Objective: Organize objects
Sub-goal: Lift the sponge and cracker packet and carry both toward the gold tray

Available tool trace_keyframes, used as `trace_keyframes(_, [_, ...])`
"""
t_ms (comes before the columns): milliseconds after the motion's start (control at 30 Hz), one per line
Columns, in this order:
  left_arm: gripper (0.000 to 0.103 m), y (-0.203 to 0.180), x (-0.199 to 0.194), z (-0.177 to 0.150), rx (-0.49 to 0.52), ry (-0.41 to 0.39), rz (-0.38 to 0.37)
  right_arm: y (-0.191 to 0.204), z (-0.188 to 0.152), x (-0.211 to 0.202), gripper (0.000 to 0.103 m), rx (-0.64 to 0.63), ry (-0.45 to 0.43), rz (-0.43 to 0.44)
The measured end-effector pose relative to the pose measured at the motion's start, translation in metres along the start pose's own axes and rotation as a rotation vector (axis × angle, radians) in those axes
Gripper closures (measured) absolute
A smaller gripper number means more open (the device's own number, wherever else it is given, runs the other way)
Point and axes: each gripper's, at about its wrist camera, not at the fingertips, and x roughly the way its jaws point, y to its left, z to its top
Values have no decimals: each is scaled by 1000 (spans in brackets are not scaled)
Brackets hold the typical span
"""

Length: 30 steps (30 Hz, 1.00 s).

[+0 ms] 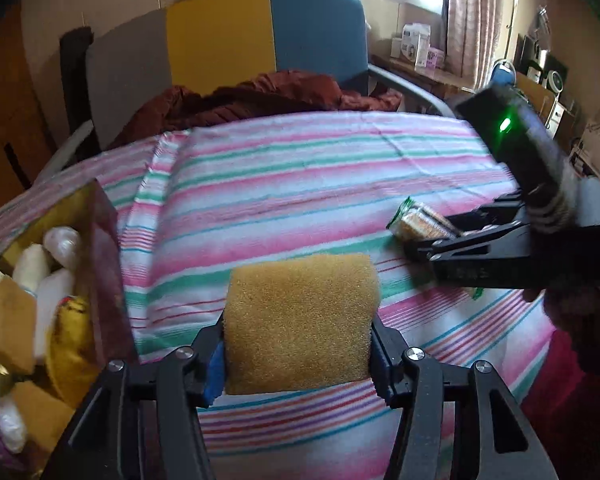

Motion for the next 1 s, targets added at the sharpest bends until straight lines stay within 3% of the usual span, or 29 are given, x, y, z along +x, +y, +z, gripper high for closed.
trace_keyframes(367, [44,49,-83,2,-16,-160,99,2,-1,0,55,4,-2,-25])
trace_keyframes(533, [44,76,-103,-9,-43,-190,156,4,1,0,55,26,17,-49])
trace_keyframes(800, [43,105,-117,-27,-105,-193,188,22,4,-4,57,26,72,-129])
trace_keyframes(1000, [43,120,-120,-35,-143,-189,198,49,0,-13,58,18,88,-79])
